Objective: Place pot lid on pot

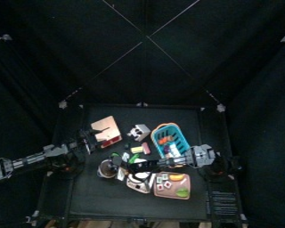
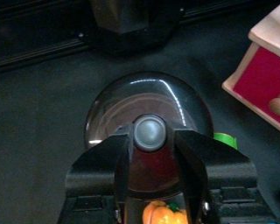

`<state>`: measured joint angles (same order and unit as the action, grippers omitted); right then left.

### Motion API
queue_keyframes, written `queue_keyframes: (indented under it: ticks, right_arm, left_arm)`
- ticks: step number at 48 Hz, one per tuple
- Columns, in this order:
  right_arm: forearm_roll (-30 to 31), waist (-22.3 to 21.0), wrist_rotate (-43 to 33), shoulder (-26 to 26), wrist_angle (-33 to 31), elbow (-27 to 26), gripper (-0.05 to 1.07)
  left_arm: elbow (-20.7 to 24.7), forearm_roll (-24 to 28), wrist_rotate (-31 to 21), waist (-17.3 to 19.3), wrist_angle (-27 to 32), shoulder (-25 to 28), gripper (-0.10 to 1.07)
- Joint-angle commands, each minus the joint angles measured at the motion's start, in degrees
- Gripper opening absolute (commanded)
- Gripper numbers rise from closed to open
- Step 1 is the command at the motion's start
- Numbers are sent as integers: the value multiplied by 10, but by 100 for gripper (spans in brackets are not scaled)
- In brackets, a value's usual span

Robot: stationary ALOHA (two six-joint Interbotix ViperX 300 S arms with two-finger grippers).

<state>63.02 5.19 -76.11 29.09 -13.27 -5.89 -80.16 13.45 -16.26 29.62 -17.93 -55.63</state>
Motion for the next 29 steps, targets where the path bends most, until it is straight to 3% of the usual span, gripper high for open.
queue_keyframes:
  ticks: [1,29]
  right_arm:
    - [-1,-3,1,-7,3,-26,59]
    - [-17,-3,0,14,4,-36,59]
  left_arm:
    - [7,-1,1,-2,-4,2,98]
    - [5,-2,1,-2,6,2,98]
